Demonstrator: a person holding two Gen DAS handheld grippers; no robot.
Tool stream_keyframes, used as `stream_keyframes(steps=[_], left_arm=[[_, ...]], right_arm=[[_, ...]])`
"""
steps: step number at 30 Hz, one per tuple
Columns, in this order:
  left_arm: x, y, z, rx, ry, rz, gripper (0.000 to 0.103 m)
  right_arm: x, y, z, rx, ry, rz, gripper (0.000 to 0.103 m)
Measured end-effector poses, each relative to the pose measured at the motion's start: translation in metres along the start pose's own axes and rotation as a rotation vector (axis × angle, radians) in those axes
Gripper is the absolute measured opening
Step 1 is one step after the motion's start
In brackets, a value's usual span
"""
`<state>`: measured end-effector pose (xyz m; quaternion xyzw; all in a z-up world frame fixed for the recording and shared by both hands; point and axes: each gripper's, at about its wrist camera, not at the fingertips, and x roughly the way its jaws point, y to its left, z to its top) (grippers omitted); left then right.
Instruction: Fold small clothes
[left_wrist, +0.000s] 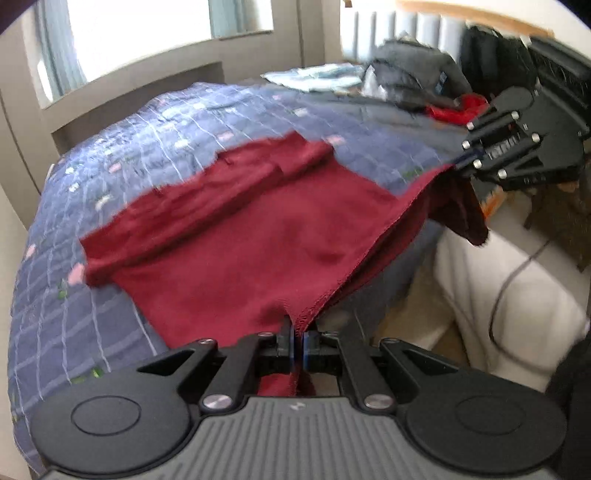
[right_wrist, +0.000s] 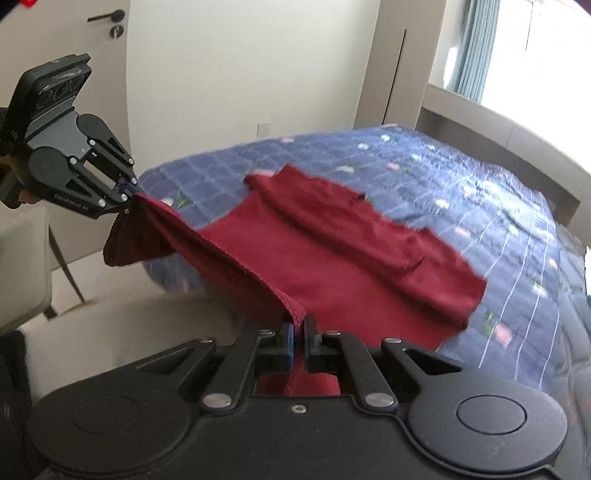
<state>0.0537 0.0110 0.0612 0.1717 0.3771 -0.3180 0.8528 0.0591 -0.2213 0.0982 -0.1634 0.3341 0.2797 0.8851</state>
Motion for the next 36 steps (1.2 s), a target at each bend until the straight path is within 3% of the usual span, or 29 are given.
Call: stream_keyframes(steps=[2,6,10,17,24,28,32,36], left_arm=[[0.000,0.018,0.021,-0.026,-0.016,0.014,0.003],[0.014,0.060,0.071,-0.101,0.028,0.021,0.004],[0.034,0.094,0.115,-0.082,0.043,0.062,0.004],[0.098,0.168,0.168,-0.147,0.094,0.036,0.004],[0.194,0.243,0.191,-0.232,0.125,-0.008,0.004],[0.239,0.264,0.191,-0.174,0.112,-0.040,0.005],[0.274,0.285,0.187,-0.236,0.118,-0.072,0.006],[0.291,0.299,0.182,-0.286,0.110,-0.088,0.018]], right_arm=[[0.007,-0.019,0.020,-0.013,-0.013,0.000,0.005],[0.026,-0.055,0.059,-0.050,-0.038,-0.019,0.005],[0.054,-0.089,0.090,-0.088,-0.043,-0.055,0.005],[0.138,-0.156,0.125,-0.076,-0.007,-0.058,0.006],[0.226,-0.212,0.129,0.006,0.048,-0.043,0.006],[0.266,-0.238,0.120,0.088,0.081,-0.026,0.006],[0.294,-0.253,0.111,0.145,0.092,-0.015,0.007],[0.313,-0.262,0.100,0.207,0.102,-0.011,0.011]])
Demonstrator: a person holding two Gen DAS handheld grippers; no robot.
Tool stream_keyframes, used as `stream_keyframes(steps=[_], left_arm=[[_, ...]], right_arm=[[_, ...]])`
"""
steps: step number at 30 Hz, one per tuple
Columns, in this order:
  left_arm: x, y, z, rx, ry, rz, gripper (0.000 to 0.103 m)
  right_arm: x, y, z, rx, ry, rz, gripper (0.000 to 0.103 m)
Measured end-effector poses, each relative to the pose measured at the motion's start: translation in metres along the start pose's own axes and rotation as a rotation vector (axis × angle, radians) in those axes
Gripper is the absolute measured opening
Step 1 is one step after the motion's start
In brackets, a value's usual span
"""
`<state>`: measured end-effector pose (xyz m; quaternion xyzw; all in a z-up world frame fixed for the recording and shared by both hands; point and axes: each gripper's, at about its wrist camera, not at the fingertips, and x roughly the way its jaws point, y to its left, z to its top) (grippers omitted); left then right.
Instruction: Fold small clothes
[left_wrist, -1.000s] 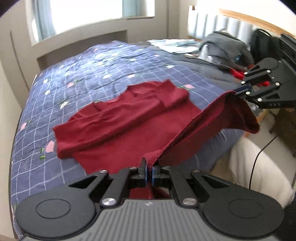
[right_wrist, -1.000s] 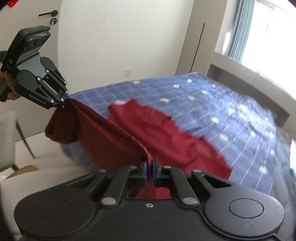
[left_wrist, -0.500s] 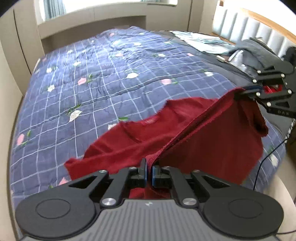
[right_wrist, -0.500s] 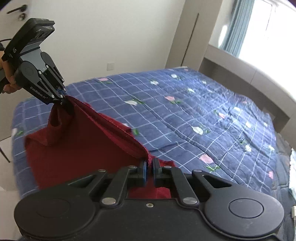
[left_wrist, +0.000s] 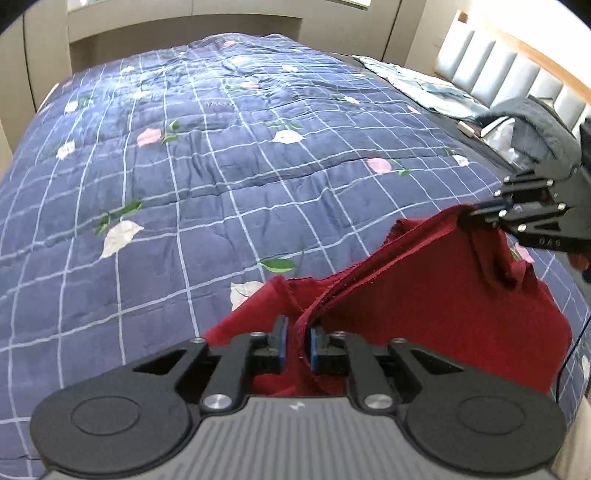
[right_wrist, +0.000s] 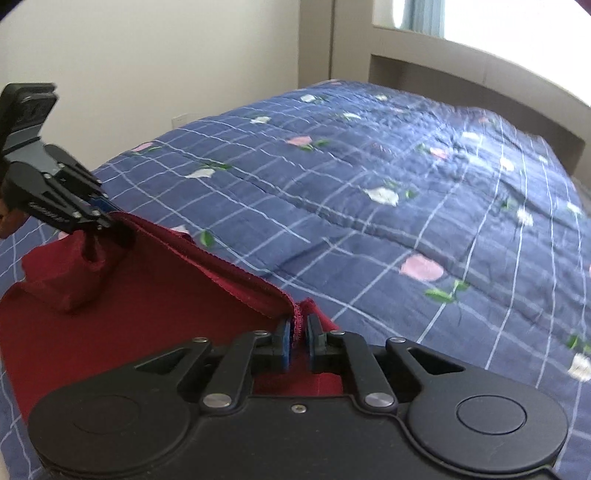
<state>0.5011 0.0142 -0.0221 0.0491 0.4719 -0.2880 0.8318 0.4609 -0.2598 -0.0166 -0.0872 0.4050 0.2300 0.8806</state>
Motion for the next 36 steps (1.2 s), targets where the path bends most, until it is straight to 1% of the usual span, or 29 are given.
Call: stream_keyframes(steps=[2,3,4,5,7,8,9,10,11,13,14,16,19,22,26,29,31,32,33,35,36], left_arm=[[0.002,0.004,-0.002,-0.023,-0.008,0.006,0.042],[0.001,0.007,-0.003,-0.040,-0.014,0.014,0.066],[-0.001,0.009,-0.003,-0.054,-0.022,0.022,0.083],[-0.004,0.011,-0.003,-0.066,-0.035,0.031,0.087],[-0.011,0.014,-0.004,-0.088,-0.067,0.052,0.092],[-0.015,0.015,-0.004,-0.106,-0.079,0.066,0.095],[-0.019,0.016,-0.004,-0.127,-0.091,0.082,0.098],[-0.024,0.016,-0.006,-0.151,-0.109,0.097,0.099],[-0.028,0.015,-0.007,-0.164,-0.122,0.100,0.099],[-0.037,0.009,-0.013,-0.156,-0.154,0.092,0.101],[-0.041,0.005,-0.016,-0.145,-0.167,0.093,0.102],[-0.047,-0.008,-0.024,-0.104,-0.191,0.108,0.102],[-0.050,-0.032,-0.036,-0.023,-0.209,0.122,0.102],[-0.050,-0.056,-0.048,0.033,-0.216,0.127,0.103],[-0.047,-0.086,-0.069,0.098,-0.248,0.112,0.103],[-0.036,-0.109,-0.081,0.174,-0.239,0.129,0.103],[-0.024,-0.122,-0.086,0.235,-0.209,0.183,0.102],[-0.020,-0.126,-0.088,0.249,-0.204,0.210,0.101],[-0.017,-0.129,-0.089,0.256,-0.211,0.239,0.098],[-0.014,-0.131,-0.089,0.243,-0.222,0.262,0.096],[-0.013,-0.130,-0.088,0.227,-0.226,0.277,0.091]], right_arm=[[0.006,-0.005,-0.004,0.039,0.006,-0.003,0.012],[0.009,-0.007,-0.006,0.064,0.008,-0.006,0.013],[0.012,-0.011,-0.006,0.092,0.009,-0.011,0.018],[0.014,-0.015,-0.007,0.132,0.008,-0.016,0.022],[0.017,-0.022,-0.008,0.191,0.008,-0.012,0.045],[0.015,-0.024,-0.008,0.216,-0.007,-0.020,0.052],[0.011,-0.025,-0.008,0.234,-0.028,-0.031,0.062],[0.005,-0.026,-0.009,0.243,-0.047,-0.033,0.070],[-0.001,-0.027,-0.009,0.250,-0.067,-0.030,0.075],[-0.016,-0.028,-0.012,0.260,-0.104,-0.041,0.097],[-0.025,-0.027,-0.015,0.257,-0.124,-0.054,0.100],[-0.039,-0.023,-0.022,0.231,-0.154,-0.072,0.102],[-0.056,-0.011,-0.036,0.158,-0.165,-0.091,0.102],[-0.066,0.007,-0.056,0.062,-0.167,-0.103,0.102],[-0.070,0.034,-0.080,-0.084,-0.175,-0.156,0.102],[-0.065,0.040,-0.088,-0.121,-0.167,-0.170,0.097],[-0.060,0.041,-0.090,-0.125,-0.163,-0.182,0.093],[-0.057,0.041,-0.090,-0.131,-0.166,-0.191,0.091],[-0.055,0.041,-0.089,-0.137,-0.172,-0.203,0.088],[-0.052,0.038,-0.089,-0.138,-0.184,-0.216,0.083],[-0.051,0.036,-0.088,-0.127,-0.189,-0.216,0.077]])
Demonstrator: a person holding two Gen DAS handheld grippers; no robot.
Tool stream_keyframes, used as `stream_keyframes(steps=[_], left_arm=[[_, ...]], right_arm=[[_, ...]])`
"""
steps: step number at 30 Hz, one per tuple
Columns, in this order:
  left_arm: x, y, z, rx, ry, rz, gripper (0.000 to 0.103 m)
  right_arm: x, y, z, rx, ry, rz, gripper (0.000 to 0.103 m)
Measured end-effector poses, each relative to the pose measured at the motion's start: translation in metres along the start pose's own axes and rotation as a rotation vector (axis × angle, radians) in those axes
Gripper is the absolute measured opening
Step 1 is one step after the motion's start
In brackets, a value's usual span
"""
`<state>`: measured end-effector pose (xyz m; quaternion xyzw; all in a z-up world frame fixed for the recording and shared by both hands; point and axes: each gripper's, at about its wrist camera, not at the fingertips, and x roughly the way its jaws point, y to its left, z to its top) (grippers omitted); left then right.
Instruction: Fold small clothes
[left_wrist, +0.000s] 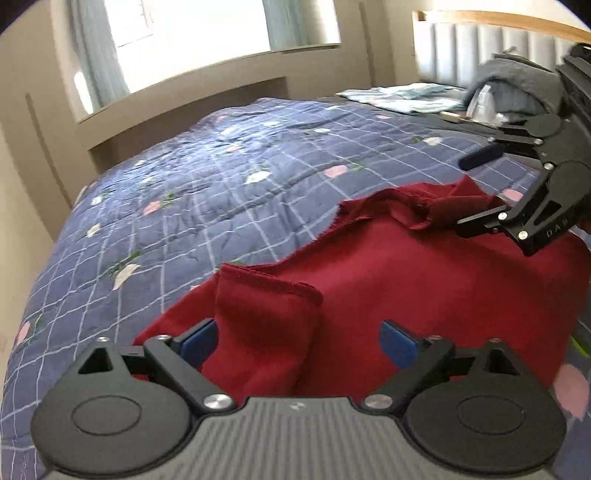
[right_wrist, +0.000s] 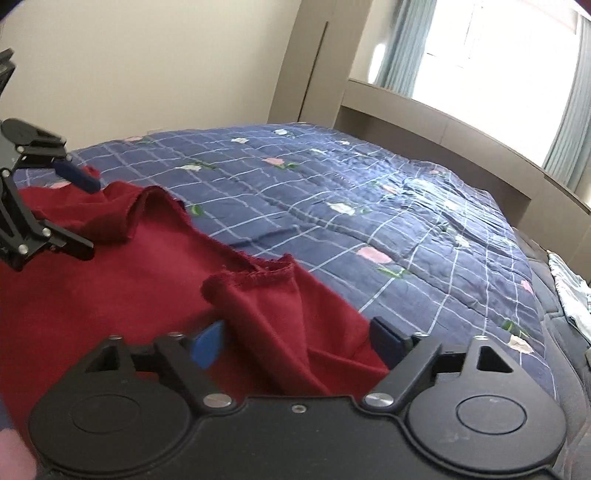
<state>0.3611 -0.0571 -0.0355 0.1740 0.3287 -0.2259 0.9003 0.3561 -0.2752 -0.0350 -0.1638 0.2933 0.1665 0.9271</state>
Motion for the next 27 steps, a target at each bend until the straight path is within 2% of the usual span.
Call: stream_keyframes(steps=[2,4,5,7,8,10,13,17,22,27], left_arm=[[0.001,0.002,-0.001,-0.016,-0.006,0.022,0.080],[0.002,0.005,-0.001,-0.026,-0.002,0.025,0.061],[0.002,0.007,-0.002,-0.032,-0.003,0.019,0.055],[0.003,0.008,-0.003,-0.027,0.001,0.018,0.037],[0.003,0.008,-0.004,-0.020,-0.003,0.024,0.033],[0.001,0.008,-0.005,-0.016,-0.012,0.024,0.009],[-0.004,0.015,-0.002,-0.061,-0.042,0.036,0.002],[-0.017,0.041,0.013,-0.136,-0.112,0.078,0.002],[-0.027,0.084,0.025,-0.260,-0.148,0.154,0.001],[-0.017,0.120,0.014,-0.398,-0.129,0.208,0.001]], right_arm=[[0.002,-0.006,0.000,0.036,-0.003,0.020,0.068],[0.002,-0.010,0.000,0.068,-0.004,0.039,0.047],[0.002,-0.012,0.000,0.084,-0.004,0.043,0.043],[0.002,-0.015,-0.002,0.113,-0.002,0.048,0.026],[0.001,-0.017,-0.002,0.128,-0.003,0.053,0.020],[0.000,-0.021,-0.002,0.160,-0.005,0.059,0.008],[-0.003,-0.028,0.000,0.194,-0.017,0.041,0.006],[-0.006,-0.042,0.008,0.239,-0.048,0.004,0.006],[0.001,-0.055,0.018,0.270,-0.069,-0.045,0.005],[0.032,-0.065,0.018,0.301,0.007,-0.070,0.005]])
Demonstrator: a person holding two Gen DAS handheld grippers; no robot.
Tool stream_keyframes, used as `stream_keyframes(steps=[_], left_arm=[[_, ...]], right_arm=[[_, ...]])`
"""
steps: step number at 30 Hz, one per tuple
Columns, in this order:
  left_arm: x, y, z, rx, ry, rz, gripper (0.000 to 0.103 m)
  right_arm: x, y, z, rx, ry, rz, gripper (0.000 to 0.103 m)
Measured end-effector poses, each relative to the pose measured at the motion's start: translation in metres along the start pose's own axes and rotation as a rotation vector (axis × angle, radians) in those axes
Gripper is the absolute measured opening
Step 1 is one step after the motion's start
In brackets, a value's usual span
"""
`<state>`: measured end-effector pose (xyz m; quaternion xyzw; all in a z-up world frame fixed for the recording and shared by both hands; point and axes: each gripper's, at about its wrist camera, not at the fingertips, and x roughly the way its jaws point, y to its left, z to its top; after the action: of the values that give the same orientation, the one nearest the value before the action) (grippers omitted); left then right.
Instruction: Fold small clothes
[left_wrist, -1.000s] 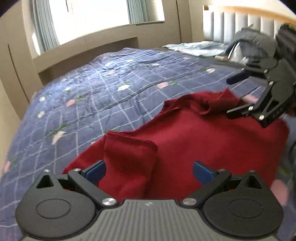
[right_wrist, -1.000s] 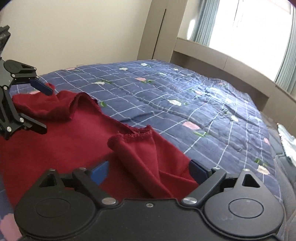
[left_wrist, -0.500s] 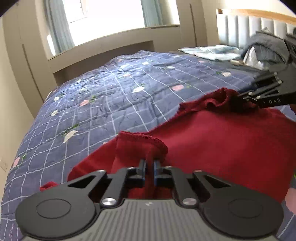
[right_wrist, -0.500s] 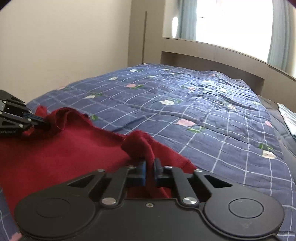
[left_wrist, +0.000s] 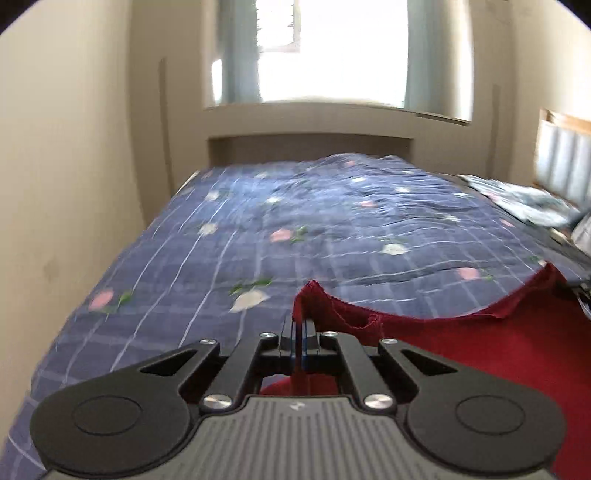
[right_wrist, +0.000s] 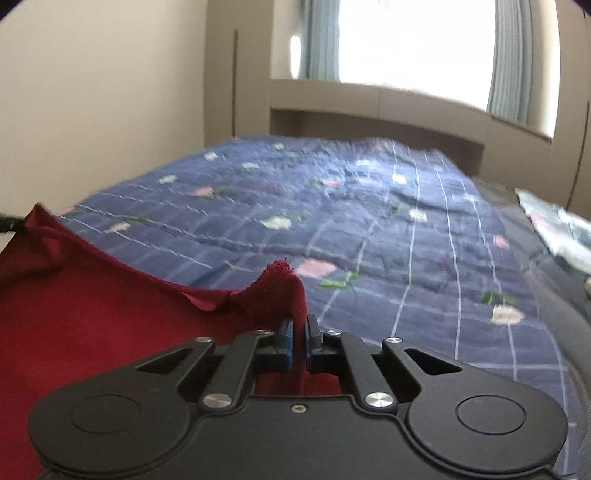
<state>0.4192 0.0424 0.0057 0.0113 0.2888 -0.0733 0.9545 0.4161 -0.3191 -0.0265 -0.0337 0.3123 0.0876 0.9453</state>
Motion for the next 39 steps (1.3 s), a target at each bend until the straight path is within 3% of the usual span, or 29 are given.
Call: stream_keyframes(steps=[5,7,8,11,13,16,17,22,27,31,34,39], left_arm=[[0.043,0.028,-0.018,-0.132,0.122,0.006,0.001],[0.055,0.040,-0.026,-0.213,0.163,-0.001,0.005],[0.058,0.047,-0.030,-0.254,0.174,-0.008,0.006],[0.058,0.057,-0.038,-0.325,0.168,-0.002,0.037],[0.053,0.061,-0.038,-0.335,0.135,0.010,0.068],[0.040,0.057,-0.034,-0.327,0.061,0.026,0.092],[0.037,0.055,-0.032,-0.317,0.032,0.031,0.095],[0.036,0.032,-0.029,-0.197,-0.044,0.038,0.100],[0.054,0.023,-0.032,-0.162,0.017,0.088,0.100],[0.071,0.034,-0.036,-0.200,0.094,0.199,0.100],[0.086,0.044,-0.040,-0.258,0.175,0.211,0.101],[0.074,0.046,-0.039,-0.271,0.144,0.209,0.101]], right_arm=[[0.024,-0.011,-0.011,0.075,0.080,0.004,0.009],[0.024,-0.011,-0.014,0.079,0.078,-0.007,0.024],[0.023,-0.012,-0.015,0.082,0.071,-0.008,0.025],[0.018,-0.014,-0.013,0.086,0.046,-0.007,0.049],[0.015,-0.013,-0.011,0.075,0.021,-0.009,0.066],[0.020,-0.010,-0.005,0.062,0.013,-0.012,0.074],[0.024,-0.007,-0.004,0.058,0.019,-0.017,0.075],[0.043,-0.001,-0.005,0.027,0.027,-0.087,0.082],[0.057,-0.013,-0.009,0.087,0.036,-0.125,0.092],[0.061,-0.021,-0.011,0.127,0.049,-0.127,0.098],[0.055,-0.021,-0.010,0.103,0.035,-0.137,0.102],[0.025,-0.009,-0.009,-0.017,-0.014,-0.149,0.102]])
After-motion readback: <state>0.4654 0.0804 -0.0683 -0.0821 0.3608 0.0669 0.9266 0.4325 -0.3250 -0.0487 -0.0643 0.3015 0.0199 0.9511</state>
